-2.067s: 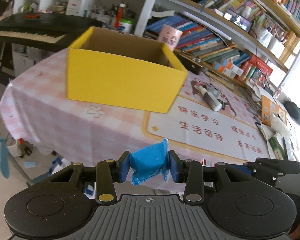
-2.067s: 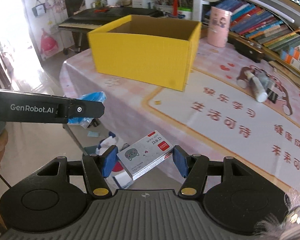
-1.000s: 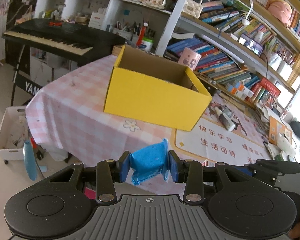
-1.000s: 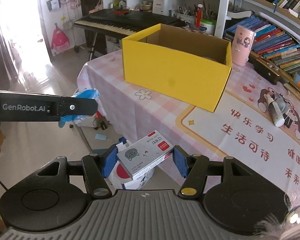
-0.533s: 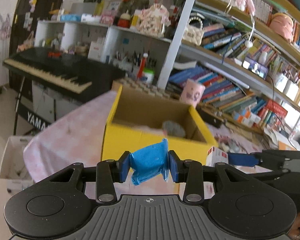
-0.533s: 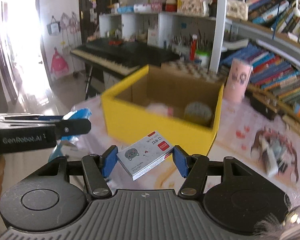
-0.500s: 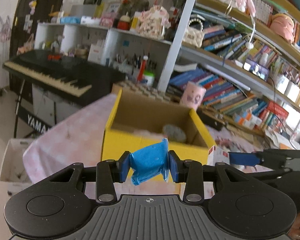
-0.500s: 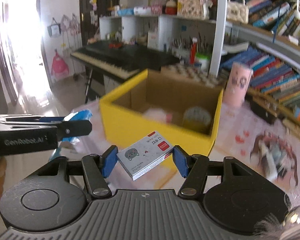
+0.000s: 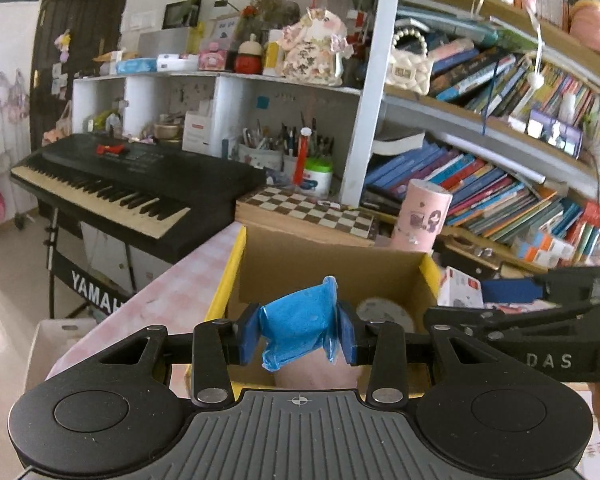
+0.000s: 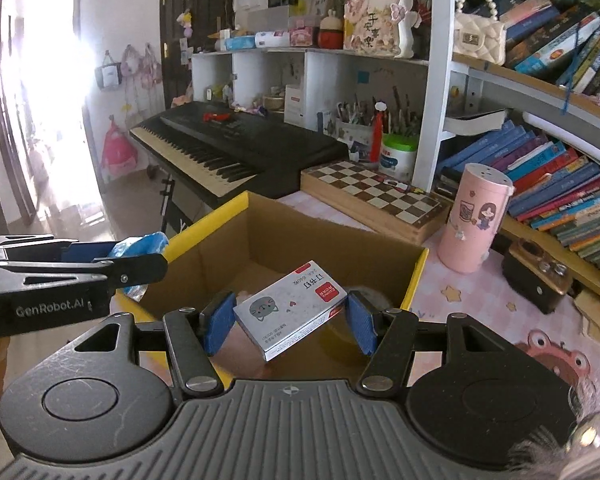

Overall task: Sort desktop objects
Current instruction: 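Release white box into yellow box with right tool while left tool drops blue sponge in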

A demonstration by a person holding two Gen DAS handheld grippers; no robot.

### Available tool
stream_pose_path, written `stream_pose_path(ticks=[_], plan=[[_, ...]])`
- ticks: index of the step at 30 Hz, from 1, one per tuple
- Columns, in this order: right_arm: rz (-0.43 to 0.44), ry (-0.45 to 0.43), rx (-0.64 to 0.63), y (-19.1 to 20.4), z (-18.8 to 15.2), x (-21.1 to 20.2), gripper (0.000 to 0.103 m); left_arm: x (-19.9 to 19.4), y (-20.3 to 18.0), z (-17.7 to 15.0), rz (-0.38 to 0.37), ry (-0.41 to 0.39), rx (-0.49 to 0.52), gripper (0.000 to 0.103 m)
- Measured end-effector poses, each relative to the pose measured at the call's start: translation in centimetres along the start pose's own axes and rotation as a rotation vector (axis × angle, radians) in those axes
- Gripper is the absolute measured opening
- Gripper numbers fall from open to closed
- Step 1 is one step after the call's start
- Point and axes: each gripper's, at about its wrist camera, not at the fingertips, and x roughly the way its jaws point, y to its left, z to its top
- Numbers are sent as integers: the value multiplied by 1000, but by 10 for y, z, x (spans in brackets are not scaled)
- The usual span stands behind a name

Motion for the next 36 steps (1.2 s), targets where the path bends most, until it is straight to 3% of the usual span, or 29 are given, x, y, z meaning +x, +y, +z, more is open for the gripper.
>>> stream_pose_path(ticks=[5, 11, 14, 24, 28, 29, 33, 36], plan=[[20, 33, -76, -11, 12, 35, 58, 36, -10, 12, 13, 46, 59, 38], [29, 114, -222, -25, 19, 85, 58, 90, -4, 25, -11, 217, 62, 39], [36, 167, -273, -33, 24, 110, 58, 110, -4, 29, -3, 263, 77, 39], [109, 310, -572, -14, 23, 165, 58, 148, -4, 30, 38, 374, 76, 40], [116, 325, -607, -8, 21, 173, 58, 149, -6, 28, 37, 384, 81, 43], [112, 323, -603, -8, 21, 174, 58, 148, -6, 29, 39, 379, 83, 48], [99, 291, -575, -9, 25, 168, 68, 135, -6, 33, 41, 327, 82, 59], [89, 250, -533, -14, 29, 154, 69, 118, -7, 38, 40, 269, 74, 65]])
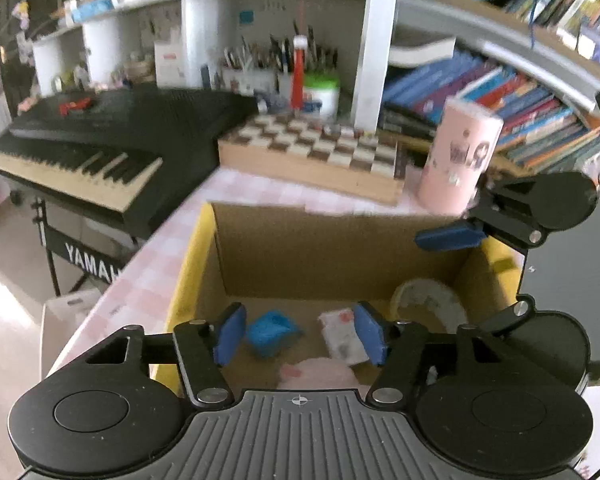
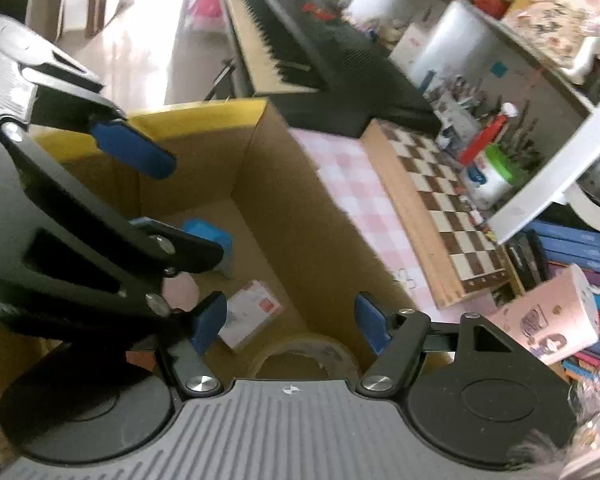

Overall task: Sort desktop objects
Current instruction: 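Release white box into yellow box with right tool while left tool drops blue sponge in, then lift both open tools up out of the yellow box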

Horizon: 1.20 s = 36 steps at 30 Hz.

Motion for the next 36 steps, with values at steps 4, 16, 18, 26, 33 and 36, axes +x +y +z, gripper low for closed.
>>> stream_pose_path(ticks=[4, 16, 18, 26, 33, 36], plan=[[-45, -77, 79, -7, -5, -29, 72, -32, -1, -1, 22, -121, -28, 81], [-222, -306, 410, 5, -35, -125, 78, -109, 8, -33, 39, -334, -137, 93], [-241, -319, 466, 12, -43, -137, 78, -118, 10, -42, 35, -353, -150, 93], [-352, -352, 620, 48, -77, -172, 78, -147, 9, -76, 38, -394, -137, 93], [-394, -316, 680, 93, -100, -191, 76, -167, 12, -109, 7, -374, -123, 93], [-393, -284, 685, 117, -107, -197, 76, -176, 12, -127, -5, -353, -112, 93]])
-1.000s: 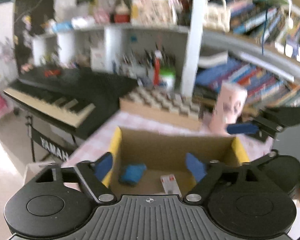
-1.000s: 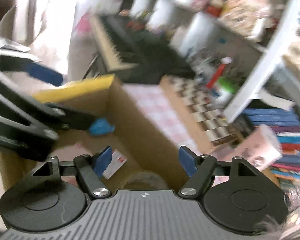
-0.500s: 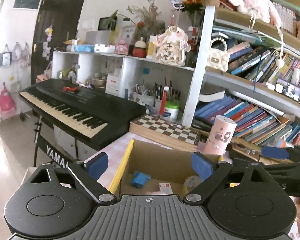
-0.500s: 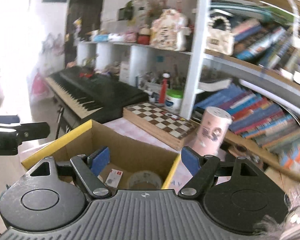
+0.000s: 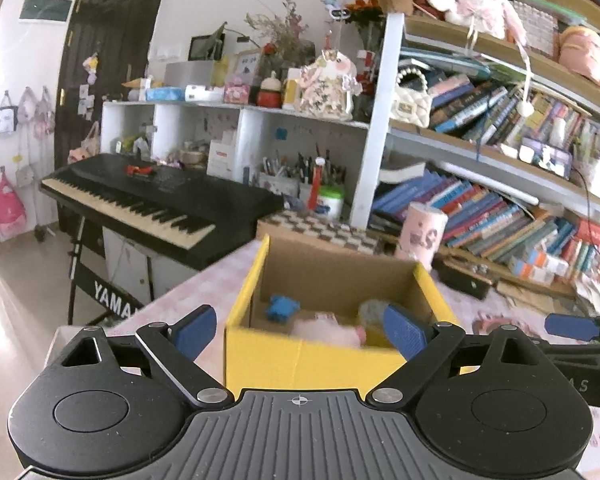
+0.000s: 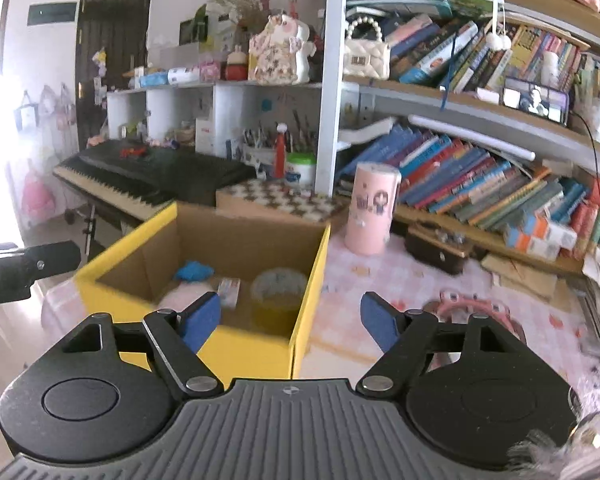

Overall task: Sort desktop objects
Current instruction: 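Lift both open tools up out of the yellow box, then move left tool toward white spray bottle while right tool approaches black binder clip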

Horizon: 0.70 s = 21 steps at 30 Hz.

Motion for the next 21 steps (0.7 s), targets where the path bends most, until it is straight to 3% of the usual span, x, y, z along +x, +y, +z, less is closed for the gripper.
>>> stream_pose_path(ticks=[9, 14, 21], plan=[[-1, 84, -63, 35, -59, -54, 76, -36, 3, -47, -48, 119, 72, 93], [-17, 163, -39, 47, -91, -74, 76, -44, -8, -68, -73, 178, 95, 93], [-58, 202, -18, 48, -102, -88, 76, -48, -28, -78, -175, 215, 182, 93]])
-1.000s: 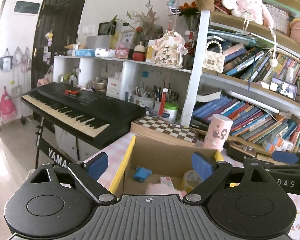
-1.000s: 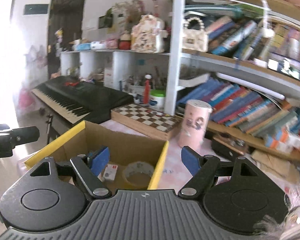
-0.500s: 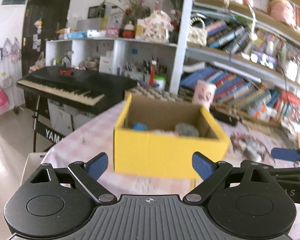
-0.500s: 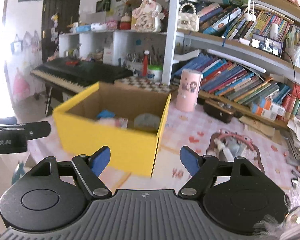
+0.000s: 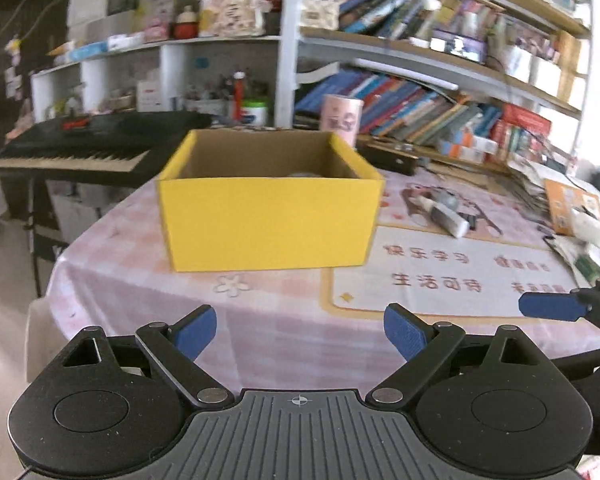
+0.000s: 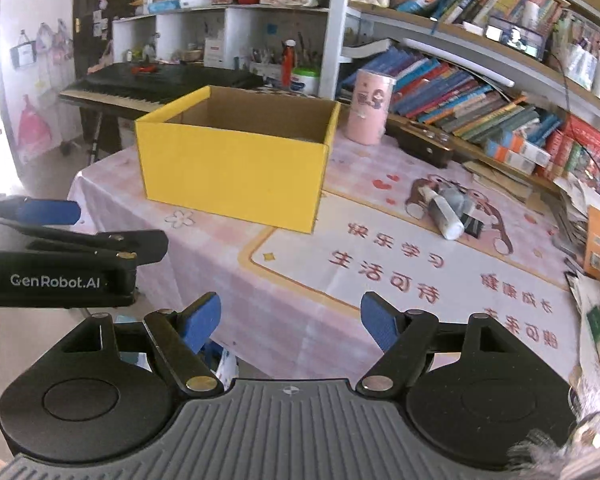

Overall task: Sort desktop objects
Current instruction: 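Move left tool toward white spray bottle while right tool approaches black binder clip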

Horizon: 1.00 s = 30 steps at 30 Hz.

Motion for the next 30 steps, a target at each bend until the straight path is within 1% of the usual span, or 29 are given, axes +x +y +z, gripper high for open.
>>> stream_pose_path(ticks=[8, 13, 17, 23, 30], plan=[[-96, 46, 94, -27, -21, -10, 76, 12, -37, -3, -124, 36, 92, 93], [-158, 56, 141, -50, -30, -16, 76, 23, -63, 1, -191, 42, 140, 93], [-188, 67, 171, -69, -35, -18, 76, 34, -85, 5, -236, 46, 171, 93], [-221, 82, 196, -98, -37, -12, 77, 54, -110, 13, -274, 52, 194, 93], [-219, 106, 195, -127, -34, 6, 77, 82, -134, 21, -281, 87, 200, 93]])
